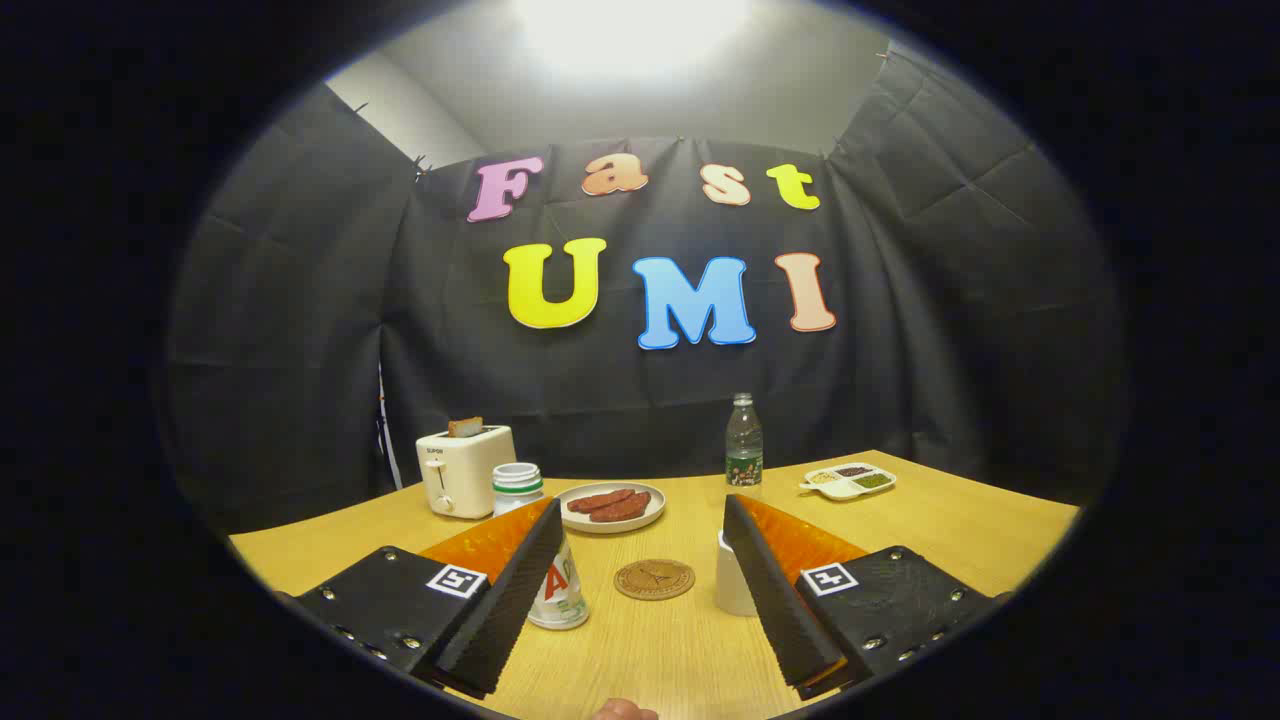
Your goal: Take the bottle from table, then pour the juice into the cup, finally place the bottle on the coaster
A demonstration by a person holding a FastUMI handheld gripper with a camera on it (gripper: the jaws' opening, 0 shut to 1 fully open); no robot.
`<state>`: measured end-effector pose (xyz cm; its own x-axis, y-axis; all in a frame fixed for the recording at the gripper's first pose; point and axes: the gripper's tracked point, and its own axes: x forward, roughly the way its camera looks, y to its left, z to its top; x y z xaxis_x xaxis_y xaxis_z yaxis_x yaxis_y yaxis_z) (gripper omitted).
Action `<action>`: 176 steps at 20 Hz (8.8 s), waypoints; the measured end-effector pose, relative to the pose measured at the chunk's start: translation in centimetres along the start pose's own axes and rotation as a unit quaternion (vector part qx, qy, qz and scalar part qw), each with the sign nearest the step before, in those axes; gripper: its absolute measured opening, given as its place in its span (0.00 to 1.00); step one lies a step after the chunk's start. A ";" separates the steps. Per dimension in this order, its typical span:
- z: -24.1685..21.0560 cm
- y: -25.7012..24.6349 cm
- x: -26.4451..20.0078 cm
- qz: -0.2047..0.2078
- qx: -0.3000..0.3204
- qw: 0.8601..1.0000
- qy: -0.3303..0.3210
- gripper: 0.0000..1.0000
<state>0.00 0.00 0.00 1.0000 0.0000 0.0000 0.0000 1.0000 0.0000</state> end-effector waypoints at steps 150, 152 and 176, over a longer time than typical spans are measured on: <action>-3.3 2.0 12.1 0.103 0.735 0.669 -0.042 0.70; -3.2 2.1 12.1 0.104 0.737 0.666 -0.045 0.70; -0.9 1.1 13.6 0.100 0.770 0.626 -0.076 0.70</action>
<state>13.63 1.07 -0.91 0.9686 0.0076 0.2486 -0.2418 -0.2050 0.9484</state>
